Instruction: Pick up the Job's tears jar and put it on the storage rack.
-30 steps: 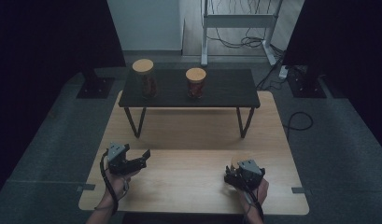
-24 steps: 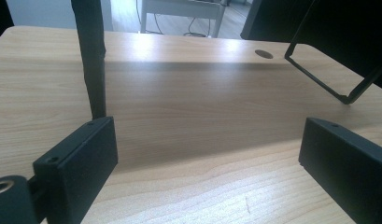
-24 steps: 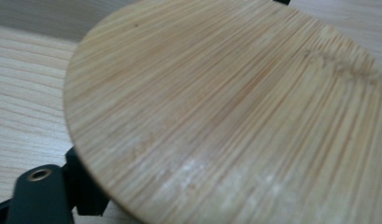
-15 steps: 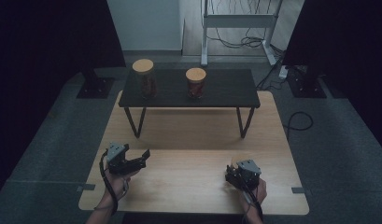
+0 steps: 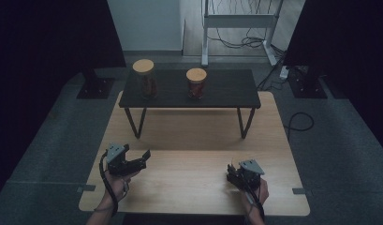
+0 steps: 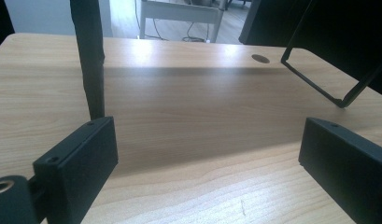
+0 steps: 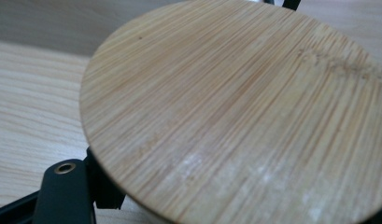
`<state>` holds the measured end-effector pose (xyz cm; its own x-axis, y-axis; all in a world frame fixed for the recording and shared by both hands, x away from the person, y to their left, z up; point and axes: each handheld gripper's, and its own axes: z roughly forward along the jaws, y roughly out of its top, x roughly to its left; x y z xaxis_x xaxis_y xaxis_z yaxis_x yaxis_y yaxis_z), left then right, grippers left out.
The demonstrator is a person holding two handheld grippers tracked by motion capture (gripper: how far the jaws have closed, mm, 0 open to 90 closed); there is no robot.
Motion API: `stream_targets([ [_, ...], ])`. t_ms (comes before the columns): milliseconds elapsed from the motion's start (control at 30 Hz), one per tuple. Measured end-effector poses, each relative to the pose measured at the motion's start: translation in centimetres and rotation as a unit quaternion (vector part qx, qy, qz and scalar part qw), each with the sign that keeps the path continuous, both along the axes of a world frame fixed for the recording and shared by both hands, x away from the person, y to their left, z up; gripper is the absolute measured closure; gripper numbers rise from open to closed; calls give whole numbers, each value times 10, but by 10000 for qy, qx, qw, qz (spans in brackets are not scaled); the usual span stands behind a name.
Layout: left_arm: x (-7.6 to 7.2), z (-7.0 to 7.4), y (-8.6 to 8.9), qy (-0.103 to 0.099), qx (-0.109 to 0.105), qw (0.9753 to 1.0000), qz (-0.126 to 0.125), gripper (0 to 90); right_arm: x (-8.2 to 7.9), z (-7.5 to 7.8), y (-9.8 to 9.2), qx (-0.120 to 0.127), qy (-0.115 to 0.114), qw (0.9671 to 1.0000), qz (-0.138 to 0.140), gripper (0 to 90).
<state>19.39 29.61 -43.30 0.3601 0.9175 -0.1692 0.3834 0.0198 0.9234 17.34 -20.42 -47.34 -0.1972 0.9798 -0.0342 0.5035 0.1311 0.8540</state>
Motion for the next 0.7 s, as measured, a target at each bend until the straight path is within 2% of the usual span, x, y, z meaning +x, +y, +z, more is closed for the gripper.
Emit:
stream_targets([
  [200, -1, 0, 0, -11, -3, 10000, 1, 42, -5, 3, -2, 51, -122, 9999, 34, 251],
  [700, 0, 0, 0, 4, -14, 10000, 22, 43, -7, 6, -2, 50, -214, 9997, 133, 251],
])
